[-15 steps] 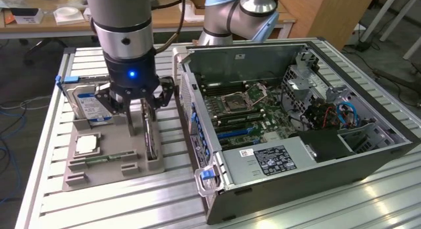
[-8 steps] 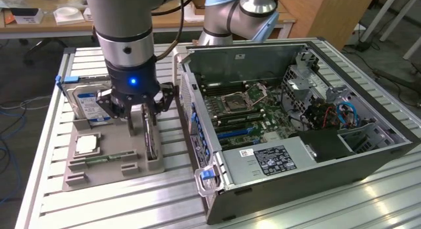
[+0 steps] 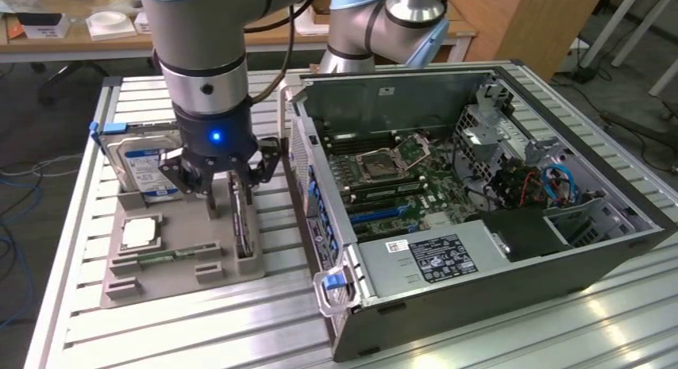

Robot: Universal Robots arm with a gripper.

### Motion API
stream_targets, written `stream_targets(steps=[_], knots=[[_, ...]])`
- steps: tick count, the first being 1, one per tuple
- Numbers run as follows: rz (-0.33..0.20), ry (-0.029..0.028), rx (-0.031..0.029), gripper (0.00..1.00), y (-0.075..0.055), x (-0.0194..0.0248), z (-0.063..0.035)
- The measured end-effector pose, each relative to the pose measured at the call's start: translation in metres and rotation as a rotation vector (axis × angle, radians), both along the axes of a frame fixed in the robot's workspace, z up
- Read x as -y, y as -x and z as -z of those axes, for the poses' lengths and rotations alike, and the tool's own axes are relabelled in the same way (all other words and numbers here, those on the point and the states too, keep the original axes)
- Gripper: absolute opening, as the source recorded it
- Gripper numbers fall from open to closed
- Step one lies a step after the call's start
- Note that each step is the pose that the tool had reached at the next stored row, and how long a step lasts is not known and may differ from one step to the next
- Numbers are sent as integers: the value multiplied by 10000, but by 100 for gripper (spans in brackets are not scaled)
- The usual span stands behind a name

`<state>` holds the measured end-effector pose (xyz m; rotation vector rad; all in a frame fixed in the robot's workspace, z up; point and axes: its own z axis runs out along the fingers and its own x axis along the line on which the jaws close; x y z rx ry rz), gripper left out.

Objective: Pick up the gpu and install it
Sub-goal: 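Pick up the gpu and move the gpu toward the slot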

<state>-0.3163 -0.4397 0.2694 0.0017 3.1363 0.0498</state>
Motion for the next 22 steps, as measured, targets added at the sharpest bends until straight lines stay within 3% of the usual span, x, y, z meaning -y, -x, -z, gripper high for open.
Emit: stream_targets(steps=[8, 22], knots=[[0, 45, 2, 53, 0, -60, 129], [0, 67, 2, 53, 0, -82, 381]])
